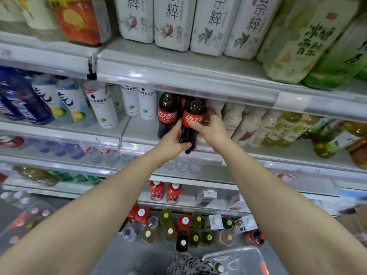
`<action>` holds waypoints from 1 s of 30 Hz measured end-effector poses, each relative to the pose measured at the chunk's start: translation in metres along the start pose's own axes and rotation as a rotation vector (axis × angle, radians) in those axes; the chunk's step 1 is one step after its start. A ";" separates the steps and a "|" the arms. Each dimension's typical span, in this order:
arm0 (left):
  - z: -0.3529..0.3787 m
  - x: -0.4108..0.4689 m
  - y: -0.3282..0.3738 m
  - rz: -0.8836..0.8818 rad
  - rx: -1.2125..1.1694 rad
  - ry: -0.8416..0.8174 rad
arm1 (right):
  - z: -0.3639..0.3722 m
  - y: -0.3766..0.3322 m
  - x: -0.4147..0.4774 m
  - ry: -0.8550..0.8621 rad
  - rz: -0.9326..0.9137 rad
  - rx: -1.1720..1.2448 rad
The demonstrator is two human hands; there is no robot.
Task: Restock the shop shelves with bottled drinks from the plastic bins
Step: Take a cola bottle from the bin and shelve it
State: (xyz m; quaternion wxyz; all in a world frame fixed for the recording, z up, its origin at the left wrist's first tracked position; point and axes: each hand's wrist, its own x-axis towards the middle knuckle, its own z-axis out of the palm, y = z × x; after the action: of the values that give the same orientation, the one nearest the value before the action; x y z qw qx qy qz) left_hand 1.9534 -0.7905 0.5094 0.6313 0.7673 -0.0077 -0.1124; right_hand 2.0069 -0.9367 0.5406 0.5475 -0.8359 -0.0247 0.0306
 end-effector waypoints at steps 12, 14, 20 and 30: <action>0.006 0.019 -0.020 -0.029 -0.004 -0.014 | 0.022 0.028 0.027 0.062 -0.060 -0.005; 0.008 0.021 -0.023 -0.045 -0.010 -0.015 | 0.023 0.029 0.027 0.063 -0.051 -0.013; 0.006 0.027 -0.031 -0.059 -0.008 -0.046 | 0.024 0.029 0.031 0.067 -0.049 0.010; -0.002 0.030 -0.029 -0.055 0.046 -0.052 | 0.025 0.032 0.033 0.033 0.029 -0.015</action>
State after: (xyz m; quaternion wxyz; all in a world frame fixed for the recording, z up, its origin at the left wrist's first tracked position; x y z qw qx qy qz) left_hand 1.9795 -0.7876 0.4766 0.6099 0.7782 -0.0057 -0.1493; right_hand 2.0378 -0.9241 0.5001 0.5409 -0.8407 -0.0036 0.0244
